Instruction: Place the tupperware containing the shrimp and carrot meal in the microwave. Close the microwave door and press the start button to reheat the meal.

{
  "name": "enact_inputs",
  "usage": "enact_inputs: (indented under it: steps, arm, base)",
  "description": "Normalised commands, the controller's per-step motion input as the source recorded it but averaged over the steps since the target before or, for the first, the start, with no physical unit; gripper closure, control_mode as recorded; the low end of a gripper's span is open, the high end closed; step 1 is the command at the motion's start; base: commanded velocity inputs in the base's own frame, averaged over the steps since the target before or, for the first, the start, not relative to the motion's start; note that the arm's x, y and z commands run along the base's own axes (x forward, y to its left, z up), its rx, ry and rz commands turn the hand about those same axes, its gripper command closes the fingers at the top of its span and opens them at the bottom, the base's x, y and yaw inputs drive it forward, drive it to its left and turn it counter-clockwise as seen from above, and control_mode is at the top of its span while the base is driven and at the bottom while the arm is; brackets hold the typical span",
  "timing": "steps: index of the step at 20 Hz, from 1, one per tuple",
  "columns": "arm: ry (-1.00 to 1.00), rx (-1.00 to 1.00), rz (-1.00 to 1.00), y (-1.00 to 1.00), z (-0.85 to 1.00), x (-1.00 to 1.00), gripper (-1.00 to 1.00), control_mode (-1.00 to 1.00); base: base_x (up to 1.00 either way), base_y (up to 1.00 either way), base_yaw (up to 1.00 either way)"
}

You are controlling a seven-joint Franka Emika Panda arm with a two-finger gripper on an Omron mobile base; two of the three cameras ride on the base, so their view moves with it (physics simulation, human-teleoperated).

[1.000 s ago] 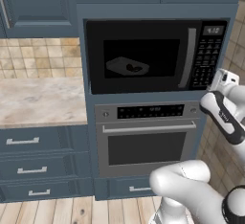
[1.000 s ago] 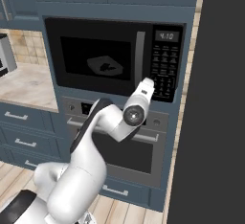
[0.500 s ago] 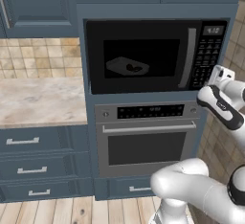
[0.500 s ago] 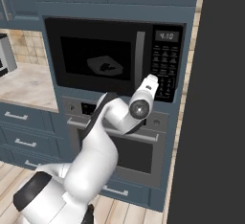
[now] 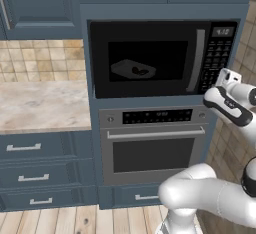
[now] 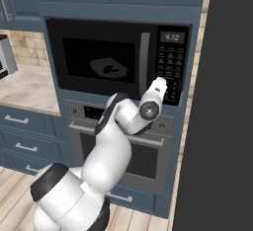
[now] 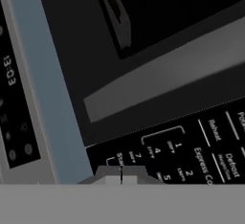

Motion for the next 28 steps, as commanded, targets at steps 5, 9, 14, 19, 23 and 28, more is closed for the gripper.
enact_inputs:
  steps: [5,9,14,19,23,28]
  arm:
    - [0.00,0.00,0.00,-0.07,-0.21,0.25,1.00,-1.00]
    - [0.00,0.00,0.00,-0.13,-0.14,0.28,1.00,-1.00]
    - [0.00,0.00,0.00,-0.16,-0.10,0.31,1.00,-1.00]
    - [0.00,0.00,0.00,-0.10,-0.13,0.34,1.00,-1.00]
    - [0.00,0.00,0.00,-0.03,-0.17,0.34,1.00,-1.00]
    - [0.00,0.00,0.00,-0.06,-0.19,0.33,1.00,-1.00]
  base:
    - [0.00,0.00,0.00]
    - [0.00,0.00,0.00]
    - [0.00,0.00,0.00]
    - [0.00,0.00,0.00]
    - [0.00,0.00,0.00]
    - [0.00,0.00,0.00]
